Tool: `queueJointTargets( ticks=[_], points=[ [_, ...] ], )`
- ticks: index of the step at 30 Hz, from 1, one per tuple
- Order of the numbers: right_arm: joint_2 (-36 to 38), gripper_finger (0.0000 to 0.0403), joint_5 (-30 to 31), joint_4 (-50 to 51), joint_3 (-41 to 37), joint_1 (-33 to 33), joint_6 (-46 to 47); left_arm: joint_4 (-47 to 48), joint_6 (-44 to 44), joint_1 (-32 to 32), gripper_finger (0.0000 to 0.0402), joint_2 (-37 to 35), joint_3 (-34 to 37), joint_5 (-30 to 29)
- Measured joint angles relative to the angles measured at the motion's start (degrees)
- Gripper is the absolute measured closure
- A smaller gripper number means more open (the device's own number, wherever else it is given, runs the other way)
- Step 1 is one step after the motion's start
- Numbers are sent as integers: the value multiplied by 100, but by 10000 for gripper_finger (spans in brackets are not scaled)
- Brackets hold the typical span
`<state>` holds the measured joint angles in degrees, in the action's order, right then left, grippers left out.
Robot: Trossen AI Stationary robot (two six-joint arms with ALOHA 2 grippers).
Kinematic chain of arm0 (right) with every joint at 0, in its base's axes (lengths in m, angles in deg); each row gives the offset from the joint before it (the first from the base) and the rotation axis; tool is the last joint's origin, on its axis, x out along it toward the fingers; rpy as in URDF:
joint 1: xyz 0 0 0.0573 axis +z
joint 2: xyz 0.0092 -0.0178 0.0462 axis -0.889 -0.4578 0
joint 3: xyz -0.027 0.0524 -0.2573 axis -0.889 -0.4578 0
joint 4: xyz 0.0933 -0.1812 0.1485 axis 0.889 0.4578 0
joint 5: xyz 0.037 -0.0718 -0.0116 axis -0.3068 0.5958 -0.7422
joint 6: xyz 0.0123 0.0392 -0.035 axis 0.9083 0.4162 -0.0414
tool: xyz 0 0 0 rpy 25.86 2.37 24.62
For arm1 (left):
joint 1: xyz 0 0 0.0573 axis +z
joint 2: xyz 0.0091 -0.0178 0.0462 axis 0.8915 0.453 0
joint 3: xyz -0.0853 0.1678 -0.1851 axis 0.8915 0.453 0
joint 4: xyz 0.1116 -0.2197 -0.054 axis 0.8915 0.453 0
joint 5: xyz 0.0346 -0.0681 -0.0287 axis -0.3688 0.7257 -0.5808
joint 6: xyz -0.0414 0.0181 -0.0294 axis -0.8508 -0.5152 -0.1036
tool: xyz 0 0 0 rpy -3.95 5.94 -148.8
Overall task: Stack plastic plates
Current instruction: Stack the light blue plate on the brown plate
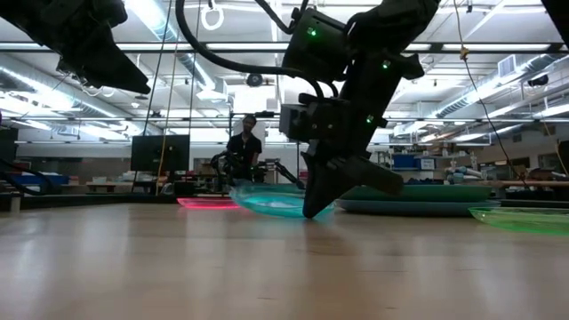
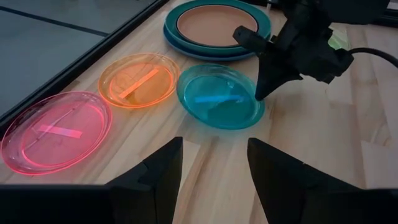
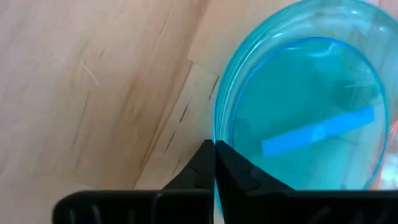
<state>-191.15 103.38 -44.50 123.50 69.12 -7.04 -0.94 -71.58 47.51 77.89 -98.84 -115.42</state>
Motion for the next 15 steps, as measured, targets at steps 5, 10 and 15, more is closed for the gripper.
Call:
queueJointTargets(
  ticks=[5,10,15],
  points=[
    [98,395,128,168,36,153,-102,3,0,0,214,2,0,2],
    [275,394,265,392,285,330,-121,11,0,0,214,0,0,0],
    [444,394,683,556,535,485,-268,11,-3,0,214,2,0,0]
  ],
)
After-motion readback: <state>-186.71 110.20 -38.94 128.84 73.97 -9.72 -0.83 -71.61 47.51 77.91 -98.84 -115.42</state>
